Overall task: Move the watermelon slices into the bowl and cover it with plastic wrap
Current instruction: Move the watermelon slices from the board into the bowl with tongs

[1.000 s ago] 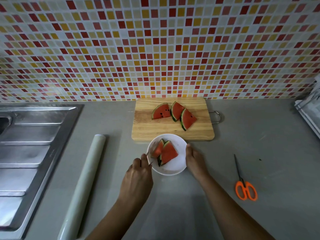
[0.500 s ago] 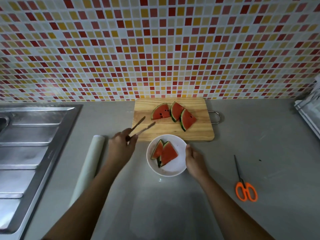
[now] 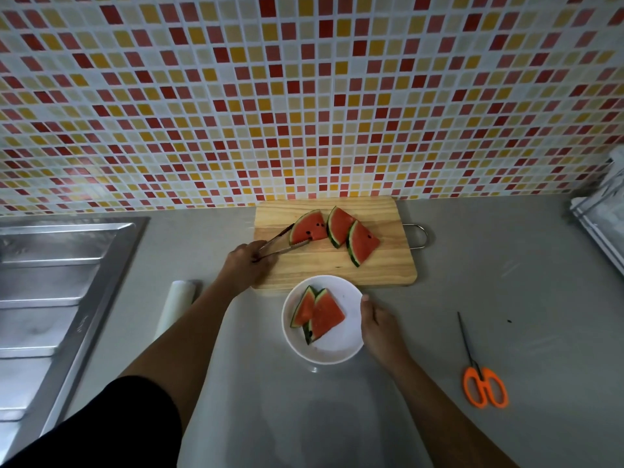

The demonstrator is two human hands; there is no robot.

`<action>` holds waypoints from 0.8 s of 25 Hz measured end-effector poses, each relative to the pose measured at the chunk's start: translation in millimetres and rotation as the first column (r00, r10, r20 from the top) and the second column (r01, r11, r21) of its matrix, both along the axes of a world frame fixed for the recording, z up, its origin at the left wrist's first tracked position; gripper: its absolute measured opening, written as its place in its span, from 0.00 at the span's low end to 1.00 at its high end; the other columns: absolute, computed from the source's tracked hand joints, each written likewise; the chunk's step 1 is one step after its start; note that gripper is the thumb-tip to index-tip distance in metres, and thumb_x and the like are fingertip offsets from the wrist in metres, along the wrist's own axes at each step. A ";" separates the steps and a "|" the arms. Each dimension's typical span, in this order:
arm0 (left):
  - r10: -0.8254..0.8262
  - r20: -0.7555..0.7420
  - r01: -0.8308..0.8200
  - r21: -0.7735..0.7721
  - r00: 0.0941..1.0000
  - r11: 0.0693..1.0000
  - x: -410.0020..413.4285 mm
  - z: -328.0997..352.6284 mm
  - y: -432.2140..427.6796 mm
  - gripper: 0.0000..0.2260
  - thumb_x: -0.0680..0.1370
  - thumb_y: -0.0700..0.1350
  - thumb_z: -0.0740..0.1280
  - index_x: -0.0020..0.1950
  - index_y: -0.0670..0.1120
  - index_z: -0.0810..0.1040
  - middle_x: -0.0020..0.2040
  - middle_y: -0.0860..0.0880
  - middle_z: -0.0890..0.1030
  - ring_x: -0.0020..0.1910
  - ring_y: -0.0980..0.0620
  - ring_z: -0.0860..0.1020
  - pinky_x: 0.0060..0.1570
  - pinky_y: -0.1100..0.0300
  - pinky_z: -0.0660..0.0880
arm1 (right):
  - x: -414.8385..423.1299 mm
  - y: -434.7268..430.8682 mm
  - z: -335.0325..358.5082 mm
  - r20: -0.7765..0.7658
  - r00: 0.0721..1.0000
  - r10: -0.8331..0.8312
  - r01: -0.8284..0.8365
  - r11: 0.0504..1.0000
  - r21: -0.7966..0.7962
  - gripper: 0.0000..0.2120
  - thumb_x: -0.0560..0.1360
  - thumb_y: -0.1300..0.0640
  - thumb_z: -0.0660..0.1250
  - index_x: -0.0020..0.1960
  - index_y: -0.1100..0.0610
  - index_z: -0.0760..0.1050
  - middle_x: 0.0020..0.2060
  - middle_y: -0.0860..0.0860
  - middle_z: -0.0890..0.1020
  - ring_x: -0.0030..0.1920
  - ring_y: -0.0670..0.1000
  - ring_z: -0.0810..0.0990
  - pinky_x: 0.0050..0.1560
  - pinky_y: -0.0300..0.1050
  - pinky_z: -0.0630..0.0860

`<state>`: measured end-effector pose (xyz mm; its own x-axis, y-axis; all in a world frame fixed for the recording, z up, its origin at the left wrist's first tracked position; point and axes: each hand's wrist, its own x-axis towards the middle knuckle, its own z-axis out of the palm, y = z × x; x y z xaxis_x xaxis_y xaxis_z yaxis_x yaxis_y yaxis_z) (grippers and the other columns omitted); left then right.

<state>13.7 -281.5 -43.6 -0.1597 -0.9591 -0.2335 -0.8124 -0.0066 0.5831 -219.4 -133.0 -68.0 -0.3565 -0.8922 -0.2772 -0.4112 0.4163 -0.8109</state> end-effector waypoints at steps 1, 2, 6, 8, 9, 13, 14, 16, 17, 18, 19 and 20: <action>-0.011 0.013 0.011 0.002 1.000 1.000 -2.4 -1.2 -2.7 0.21 0.77 0.54 0.64 0.69 0.49 0.71 0.58 0.43 0.76 0.56 0.44 0.74 0.53 0.55 0.71 | -0.1 0.3 -0.5 -0.005 1.000 0.005 -0.005 1.000 -0.002 0.23 0.81 0.50 0.51 0.32 0.57 0.71 0.29 0.51 0.76 0.35 0.52 0.75 0.39 0.42 0.65; -0.017 0.019 0.017 -0.001 1.000 1.000 -5.3 -2.9 -5.3 0.21 0.77 0.54 0.64 0.69 0.49 0.70 0.57 0.43 0.76 0.56 0.44 0.74 0.53 0.56 0.70 | -0.4 0.5 -0.9 -0.008 1.000 0.008 -0.008 1.000 -0.008 0.23 0.81 0.50 0.51 0.34 0.59 0.73 0.31 0.53 0.77 0.35 0.52 0.76 0.39 0.41 0.66; -0.009 0.048 0.011 -0.042 0.999 0.999 -12.3 -8.5 -9.1 0.23 0.76 0.57 0.64 0.69 0.49 0.70 0.56 0.43 0.75 0.56 0.44 0.74 0.53 0.56 0.70 | 0.0 -0.1 -1.2 -0.001 1.000 -0.002 0.002 1.000 -0.014 0.25 0.81 0.49 0.51 0.36 0.64 0.75 0.31 0.56 0.79 0.34 0.53 0.77 0.34 0.43 0.66; 0.003 0.078 0.004 -0.091 0.997 0.996 -13.6 -10.8 -7.3 0.24 0.76 0.57 0.64 0.69 0.48 0.70 0.56 0.42 0.76 0.55 0.43 0.74 0.54 0.54 0.72 | -0.1 -0.1 -1.4 0.001 1.000 -0.004 0.004 1.000 -0.010 0.25 0.81 0.48 0.51 0.35 0.62 0.74 0.30 0.54 0.78 0.33 0.53 0.76 0.33 0.43 0.66; 0.001 0.088 0.009 -0.117 0.996 0.993 -14.2 -12.0 -6.0 0.24 0.77 0.57 0.63 0.69 0.47 0.70 0.55 0.41 0.76 0.54 0.43 0.75 0.53 0.53 0.72 | -0.1 0.0 -1.3 0.002 1.000 -0.003 0.003 1.000 -0.008 0.25 0.81 0.48 0.51 0.35 0.62 0.74 0.30 0.54 0.78 0.34 0.53 0.77 0.34 0.43 0.66; 0.013 0.045 -0.005 -0.177 0.999 0.984 -15.2 -14.2 -2.1 0.20 0.77 0.55 0.63 0.65 0.46 0.73 0.53 0.40 0.78 0.51 0.42 0.76 0.50 0.55 0.72 | -0.2 0.5 -0.9 0.014 1.000 -0.001 0.001 1.000 0.002 0.24 0.81 0.48 0.51 0.34 0.60 0.73 0.28 0.51 0.76 0.32 0.51 0.75 0.31 0.41 0.65; 0.016 0.033 -0.010 -0.176 0.999 0.984 -14.8 -14.1 -2.0 0.20 0.77 0.55 0.64 0.65 0.46 0.74 0.53 0.40 0.78 0.50 0.42 0.76 0.50 0.55 0.72 | -0.2 0.5 -0.5 0.009 1.000 -0.004 0.003 1.000 0.004 0.24 0.81 0.48 0.51 0.32 0.59 0.72 0.26 0.50 0.75 0.31 0.50 0.75 0.30 0.41 0.65; 0.016 0.018 -0.012 -0.171 1.000 0.985 -13.9 -14.4 -1.8 0.20 0.77 0.55 0.64 0.65 0.45 0.74 0.52 0.40 0.79 0.49 0.43 0.76 0.49 0.56 0.72 | -0.3 0.2 -0.3 0.002 1.000 -0.005 0.005 1.000 0.007 0.24 0.81 0.48 0.51 0.32 0.58 0.71 0.27 0.50 0.75 0.31 0.50 0.75 0.30 0.40 0.65; 0.019 0.013 -0.017 -0.161 1.000 0.987 -13.5 -14.3 -1.7 0.21 0.77 0.55 0.64 0.65 0.45 0.74 0.52 0.40 0.79 0.49 0.43 0.76 0.49 0.56 0.72 | -0.5 0.1 -0.5 0.005 1.000 -0.004 0.004 1.000 0.007 0.24 0.81 0.48 0.51 0.33 0.59 0.72 0.27 0.51 0.75 0.32 0.51 0.75 0.31 0.41 0.65; 0.026 0.006 -0.025 -0.148 1.000 0.989 -13.4 -14.0 -1.8 0.21 0.77 0.55 0.64 0.65 0.46 0.74 0.53 0.40 0.79 0.49 0.44 0.76 0.49 0.56 0.71 | -0.6 0.1 -0.6 0.011 1.000 -0.002 0.002 1.000 0.007 0.24 0.81 0.48 0.51 0.35 0.61 0.74 0.29 0.52 0.76 0.33 0.52 0.76 0.32 0.42 0.66; 0.032 -0.001 -0.031 -0.136 1.000 0.990 -13.3 -13.8 -2.2 0.21 0.77 0.56 0.64 0.65 0.46 0.74 0.53 0.41 0.79 0.49 0.45 0.76 0.49 0.56 0.72 | -0.6 0.3 -0.6 0.013 1.000 -0.001 0.001 1.000 0.006 0.25 0.81 0.49 0.51 0.36 0.62 0.75 0.30 0.53 0.77 0.33 0.52 0.76 0.33 0.42 0.66; 0.034 -0.005 -0.035 -0.125 0.999 0.992 -13.5 -13.4 -2.7 0.21 0.77 0.56 0.64 0.65 0.46 0.74 0.53 0.41 0.79 0.48 0.46 0.75 0.49 0.57 0.72 | -0.6 0.4 -0.7 0.012 1.000 0.000 0.000 1.000 0.002 0.25 0.81 0.49 0.51 0.37 0.64 0.76 0.30 0.54 0.78 0.33 0.53 0.77 0.33 0.43 0.66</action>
<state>0.3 -284.2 -57.0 -0.1265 -0.9858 -0.1106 -0.8115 0.0387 0.5830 -220.0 -132.5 -68.7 -0.3532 -0.8917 -0.2831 -0.4014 0.4178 -0.8151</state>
